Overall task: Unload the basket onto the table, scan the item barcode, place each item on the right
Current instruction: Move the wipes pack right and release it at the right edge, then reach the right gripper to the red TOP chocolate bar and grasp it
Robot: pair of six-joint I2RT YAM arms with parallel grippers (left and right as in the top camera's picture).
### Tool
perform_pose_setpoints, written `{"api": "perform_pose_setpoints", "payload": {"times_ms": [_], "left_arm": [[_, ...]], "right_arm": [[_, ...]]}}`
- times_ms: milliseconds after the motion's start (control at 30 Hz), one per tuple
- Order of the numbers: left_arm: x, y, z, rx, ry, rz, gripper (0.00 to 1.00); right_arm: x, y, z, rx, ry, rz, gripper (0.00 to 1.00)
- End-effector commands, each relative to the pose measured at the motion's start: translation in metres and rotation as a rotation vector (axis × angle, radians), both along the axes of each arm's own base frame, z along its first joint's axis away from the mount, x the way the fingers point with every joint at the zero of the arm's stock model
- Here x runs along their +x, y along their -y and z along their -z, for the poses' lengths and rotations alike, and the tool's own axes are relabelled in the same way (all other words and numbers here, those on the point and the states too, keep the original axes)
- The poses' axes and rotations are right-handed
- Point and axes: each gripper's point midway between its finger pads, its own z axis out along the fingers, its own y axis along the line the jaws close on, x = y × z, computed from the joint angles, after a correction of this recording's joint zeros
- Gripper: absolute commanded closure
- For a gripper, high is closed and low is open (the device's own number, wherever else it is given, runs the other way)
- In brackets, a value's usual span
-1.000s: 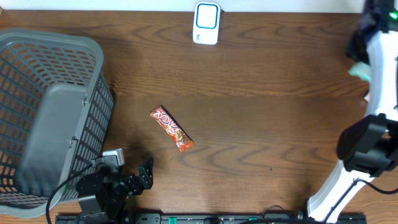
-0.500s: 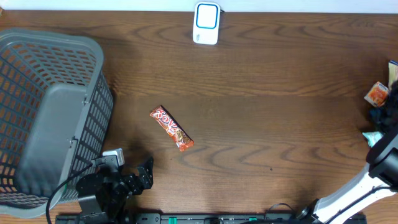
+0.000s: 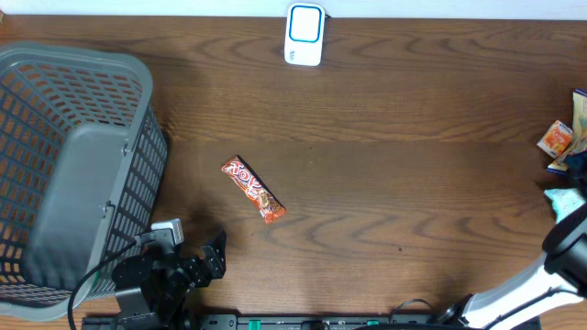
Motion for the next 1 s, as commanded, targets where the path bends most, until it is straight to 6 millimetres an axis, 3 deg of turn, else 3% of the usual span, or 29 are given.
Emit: {"api": "perform_pose_setpoints", "payload": {"times_ms": [0,33,167,333,400,500,600,800,867,900,933,967], "left_arm": [[0.0,-0.001,0.001,0.002,-0.004,-0.007,0.02],[0.0,-0.001,0.001,0.002,-0.004,-0.007,0.02],[0.0,-0.001,0.001,0.002,-0.004,-0.007,0.02],[0.0,-0.001,0.001,0.002,-0.004,-0.007,0.02],[0.0,-0.001,0.001,0.002,-0.004,-0.007,0.02],[0.0,-0.001,0.001,0.002,-0.004,-0.007,0.02],[0.0,-0.001,0.001,0.002,-0.004,-0.007,0.02],[0.0,-0.001,0.001,0.002,-0.004,-0.007,0.02],[0.0,-0.001,0.001,0.002,-0.004,-0.007,0.02],[0.0,-0.001,0.001,0.002,-0.004,-0.007,0.02],[0.0,-0.001,0.001,0.002,-0.004,-0.007,0.02],[0.0,-0.001,0.001,0.002,-0.004,-0.007,0.03]], "right_arm": [[0.005,0.012,-0.067,-0.133,0.135,0.021,0.43],[0.008,0.01,-0.081,-0.143,0.179,0.015,0.27],[0.027,-0.008,-0.104,-0.08,0.341,-0.039,0.17],[0.068,-0.058,-0.121,0.128,0.565,-0.177,0.12],[0.089,-0.09,-0.127,0.239,0.645,-0.263,0.11],[0.106,-0.124,-0.13,0.326,0.683,-0.344,0.11],[0.126,-0.171,-0.133,0.386,0.686,-0.489,0.11],[0.161,-0.298,-0.139,0.397,0.65,-0.973,0.06],[0.166,-0.361,-0.141,0.396,0.638,-1.207,0.05],[0.161,-0.42,-0.138,0.391,0.618,-1.438,0.01],[0.154,-0.465,-0.132,0.383,0.593,-1.615,0.01],[0.149,-0.484,-0.128,0.385,0.582,-1.688,0.01]]}}
